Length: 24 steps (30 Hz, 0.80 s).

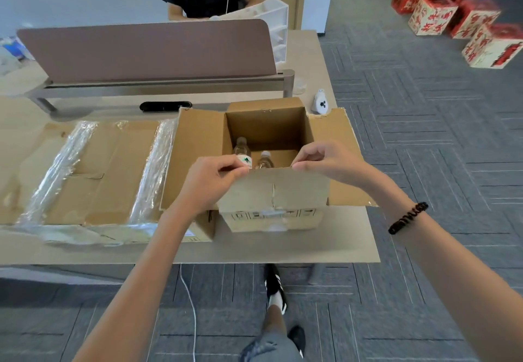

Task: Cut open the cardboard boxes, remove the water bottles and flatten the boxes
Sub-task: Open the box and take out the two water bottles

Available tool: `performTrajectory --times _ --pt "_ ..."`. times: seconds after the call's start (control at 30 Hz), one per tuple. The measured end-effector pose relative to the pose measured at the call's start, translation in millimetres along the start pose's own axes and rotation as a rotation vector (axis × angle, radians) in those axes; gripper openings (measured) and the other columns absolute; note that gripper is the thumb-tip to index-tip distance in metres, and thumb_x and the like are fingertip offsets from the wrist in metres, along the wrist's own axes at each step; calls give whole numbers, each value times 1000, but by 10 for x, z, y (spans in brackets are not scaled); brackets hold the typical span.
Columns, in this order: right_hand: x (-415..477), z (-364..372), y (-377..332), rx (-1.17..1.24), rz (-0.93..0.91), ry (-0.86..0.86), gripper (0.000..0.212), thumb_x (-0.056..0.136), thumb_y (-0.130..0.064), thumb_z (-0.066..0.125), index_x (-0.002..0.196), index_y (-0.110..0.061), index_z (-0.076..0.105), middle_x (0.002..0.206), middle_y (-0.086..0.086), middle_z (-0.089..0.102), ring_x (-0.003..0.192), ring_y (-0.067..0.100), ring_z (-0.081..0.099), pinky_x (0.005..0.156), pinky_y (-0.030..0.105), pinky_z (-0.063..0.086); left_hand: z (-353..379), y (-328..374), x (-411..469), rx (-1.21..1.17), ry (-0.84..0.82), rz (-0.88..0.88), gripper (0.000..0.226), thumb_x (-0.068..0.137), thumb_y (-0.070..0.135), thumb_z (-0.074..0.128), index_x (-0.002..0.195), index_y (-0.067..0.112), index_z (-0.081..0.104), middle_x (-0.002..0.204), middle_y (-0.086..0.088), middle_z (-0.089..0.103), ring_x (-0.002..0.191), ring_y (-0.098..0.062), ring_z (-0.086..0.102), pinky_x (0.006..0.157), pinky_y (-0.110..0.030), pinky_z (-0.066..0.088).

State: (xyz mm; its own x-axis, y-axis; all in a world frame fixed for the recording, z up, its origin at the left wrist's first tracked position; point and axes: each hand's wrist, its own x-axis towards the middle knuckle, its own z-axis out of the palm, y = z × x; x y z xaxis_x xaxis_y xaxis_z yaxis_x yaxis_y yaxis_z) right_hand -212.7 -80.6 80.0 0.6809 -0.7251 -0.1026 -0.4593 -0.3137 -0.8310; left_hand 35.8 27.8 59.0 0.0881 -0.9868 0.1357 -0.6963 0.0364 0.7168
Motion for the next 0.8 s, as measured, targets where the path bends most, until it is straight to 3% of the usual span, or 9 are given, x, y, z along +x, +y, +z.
performTrajectory --times 0.13,0.23,0.33,0.47,0.53,0.7,0.8 --pt "-207 19 -2 90 122 -119 34 90 -45 63 90 -13 75 89 15 70 79 23 63 72 30 44 -79 72 -263 -52 -130 -25 8 88 31 70 86 26 76 80 16 72 78 -7 66 79 -40 55" --pt "-255 88 52 144 176 -190 23 92 -29 64 97 -9 74 88 2 74 80 11 68 65 18 51 -45 39 -436 -68 -198 -41 14 88 38 67 91 28 75 86 17 72 86 -4 66 83 -35 54" --pt "-255 173 175 217 223 -205 17 90 -17 67 101 -5 71 91 5 75 76 8 67 62 15 51 25 -34 -601 -113 -245 -47 31 86 53 64 101 26 74 96 17 72 95 -3 65 86 -29 50" --pt "-227 344 351 21 182 -168 25 84 -19 75 105 -9 68 99 3 70 89 11 64 72 10 50 149 -131 -786 -237 -262 -99 45 83 60 56 112 30 71 122 21 64 118 3 54 96 -19 42" --pt "-212 445 442 -55 170 -151 37 81 -26 77 113 -14 64 106 -4 64 97 8 59 76 8 45 211 -180 -853 -293 -286 -129 46 84 60 53 116 32 70 135 23 56 131 5 42 104 -23 34" --pt "-177 632 686 -159 197 -206 54 81 -35 76 128 -22 54 124 -8 54 113 10 50 97 28 41 394 -303 -1000 -282 -338 -184 43 92 60 48 128 40 61 150 28 36 142 9 20 114 -34 19" --pt "-195 705 771 -230 220 -242 50 85 -39 71 129 -24 53 127 -6 55 117 14 49 96 33 42 538 -370 -989 -175 -246 -155 36 100 37 51 135 37 54 153 24 32 142 11 16 118 -34 15"
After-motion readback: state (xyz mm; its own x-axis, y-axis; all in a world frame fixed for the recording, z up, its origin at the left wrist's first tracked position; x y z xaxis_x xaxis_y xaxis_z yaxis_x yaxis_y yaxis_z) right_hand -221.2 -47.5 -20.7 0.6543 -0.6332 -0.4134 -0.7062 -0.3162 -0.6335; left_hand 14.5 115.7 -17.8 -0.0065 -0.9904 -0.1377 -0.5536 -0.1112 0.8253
